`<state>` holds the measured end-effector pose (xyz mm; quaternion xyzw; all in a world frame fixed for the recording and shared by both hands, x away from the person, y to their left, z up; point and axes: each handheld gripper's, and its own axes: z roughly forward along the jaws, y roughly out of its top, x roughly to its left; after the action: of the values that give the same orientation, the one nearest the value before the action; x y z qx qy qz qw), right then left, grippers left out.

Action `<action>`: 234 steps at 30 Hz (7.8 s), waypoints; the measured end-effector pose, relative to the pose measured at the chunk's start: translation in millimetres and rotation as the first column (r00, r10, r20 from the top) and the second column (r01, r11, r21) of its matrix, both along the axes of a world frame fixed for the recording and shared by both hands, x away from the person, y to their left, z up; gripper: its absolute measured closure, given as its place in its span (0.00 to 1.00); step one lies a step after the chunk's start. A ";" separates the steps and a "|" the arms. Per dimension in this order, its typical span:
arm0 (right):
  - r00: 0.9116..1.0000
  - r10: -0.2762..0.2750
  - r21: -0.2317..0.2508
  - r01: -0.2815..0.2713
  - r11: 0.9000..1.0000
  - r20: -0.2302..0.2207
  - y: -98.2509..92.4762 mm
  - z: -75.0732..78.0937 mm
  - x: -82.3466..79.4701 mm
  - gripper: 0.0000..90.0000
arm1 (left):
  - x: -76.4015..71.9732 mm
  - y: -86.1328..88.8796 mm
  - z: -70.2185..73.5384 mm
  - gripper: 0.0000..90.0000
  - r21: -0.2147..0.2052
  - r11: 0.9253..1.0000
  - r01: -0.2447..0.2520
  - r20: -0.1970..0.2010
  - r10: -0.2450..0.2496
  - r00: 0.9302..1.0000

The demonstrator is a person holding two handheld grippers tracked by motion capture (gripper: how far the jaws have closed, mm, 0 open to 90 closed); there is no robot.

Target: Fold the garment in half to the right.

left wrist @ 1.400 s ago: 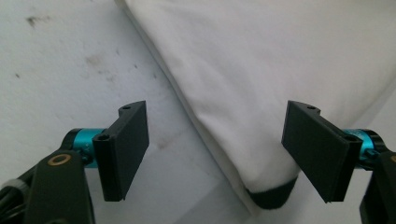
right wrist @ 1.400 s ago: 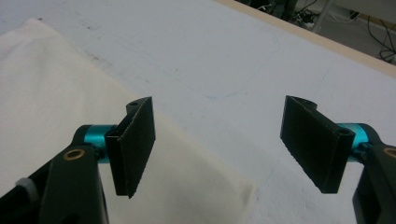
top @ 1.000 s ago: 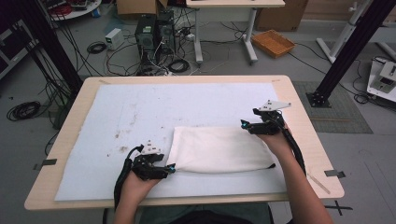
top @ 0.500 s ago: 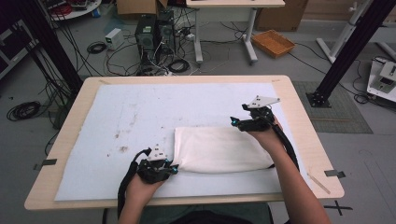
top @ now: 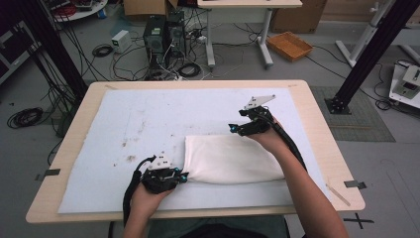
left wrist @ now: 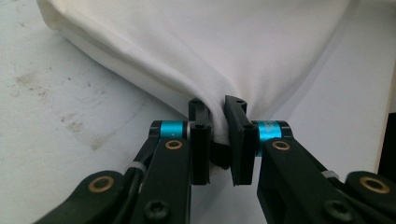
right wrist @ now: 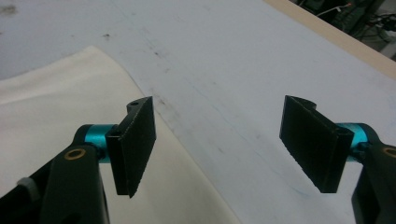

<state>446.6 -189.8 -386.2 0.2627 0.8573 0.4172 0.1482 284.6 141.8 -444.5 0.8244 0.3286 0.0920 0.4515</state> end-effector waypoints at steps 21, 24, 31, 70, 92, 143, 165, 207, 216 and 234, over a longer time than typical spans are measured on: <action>0.973 0.174 -0.102 -0.191 0.976 -0.149 127.0 -33.7 21.9 0.31 | 1.8 -0.2 -4.6 0.89 0.002 1.000 0.008 -0.028 -0.008 1.000; 0.970 0.184 -0.126 -0.204 0.971 -0.158 140.1 -39.9 21.7 0.32 | 2.2 -0.3 -6.0 0.89 0.009 1.000 0.008 -0.033 -0.008 0.999; 0.943 0.277 -0.171 -0.308 0.936 -0.185 158.2 -48.7 15.3 0.73 | 2.4 1.4 -7.2 0.89 0.001 1.000 0.003 -0.042 -0.003 0.999; 0.971 0.238 -0.032 -0.236 0.971 0.039 61.0 23.9 -9.4 0.98 | 17.3 -72.2 63.7 0.89 -0.060 0.972 0.229 0.057 -0.226 0.972; 0.995 0.070 -0.033 -0.068 0.997 0.069 -42.4 16.9 -20.3 0.98 | 47.1 -178.9 63.6 0.89 -0.025 0.927 0.374 0.011 -0.374 0.928; 0.983 -0.172 -0.038 0.174 0.984 0.061 -116.5 -16.8 -68.6 0.56 | 54.7 -124.6 45.2 0.43 -0.041 0.987 0.157 0.051 -0.155 0.987; 0.988 -0.156 -0.073 0.157 0.985 0.023 -109.1 -42.2 -124.0 0.67 | 46.5 -27.9 25.3 0.42 -0.064 0.994 -0.083 0.071 0.087 0.994; 0.958 -0.288 0.056 0.287 0.956 0.002 -125.7 -23.7 -57.7 0.67 | 45.2 11.9 33.6 0.41 -0.077 0.974 -0.213 0.086 0.219 0.972; 0.951 -0.263 -0.001 0.266 0.964 -0.165 -110.4 -51.0 -14.8 0.97 | 45.6 18.4 31.0 0.41 -0.079 0.972 -0.222 0.083 0.229 0.970; 0.932 -0.357 0.006 0.358 0.934 -0.071 -122.9 -46.5 -29.2 0.77 | 45.1 14.0 29.1 0.41 -0.076 0.974 -0.212 0.074 0.217 0.973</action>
<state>417.4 -312.7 -432.7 0.4297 0.7959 0.3820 0.1897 329.7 155.8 -415.4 0.7641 0.3998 0.1628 0.4794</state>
